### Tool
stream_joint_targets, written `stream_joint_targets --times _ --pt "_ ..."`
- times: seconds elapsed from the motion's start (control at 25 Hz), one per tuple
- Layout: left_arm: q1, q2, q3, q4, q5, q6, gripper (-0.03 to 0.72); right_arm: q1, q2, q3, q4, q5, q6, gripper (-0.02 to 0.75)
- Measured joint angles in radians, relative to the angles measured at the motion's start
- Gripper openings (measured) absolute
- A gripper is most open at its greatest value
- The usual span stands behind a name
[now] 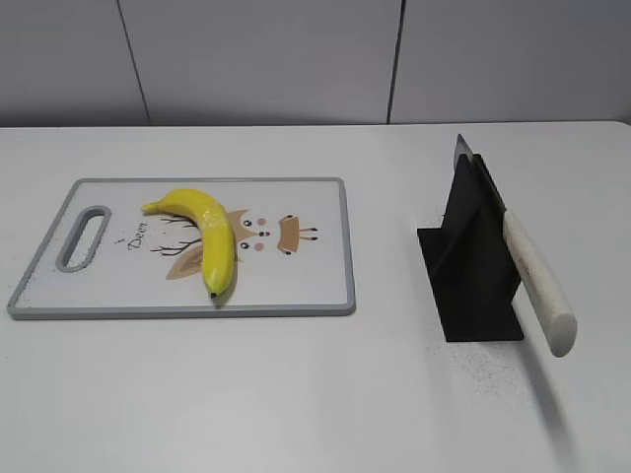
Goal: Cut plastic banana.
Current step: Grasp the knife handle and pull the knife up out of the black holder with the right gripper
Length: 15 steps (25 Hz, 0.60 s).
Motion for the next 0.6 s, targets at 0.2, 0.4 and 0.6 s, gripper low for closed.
stream_joint_targets --times 0.2,0.4,0.6 --pt "0.0 0.0 0.0 0.0 0.0 0.0 0.56 0.023 0.231 -0.074 -0.064 -0.021 0.098 0.468" --pt "0.0 0.0 0.0 0.0 0.0 0.0 0.558 0.023 0.437 -0.106 -0.069 -0.08 0.112 0.466" --pt "0.0 0.0 0.0 0.0 0.0 0.0 0.558 0.023 0.579 -0.107 -0.069 -0.148 0.117 0.465"
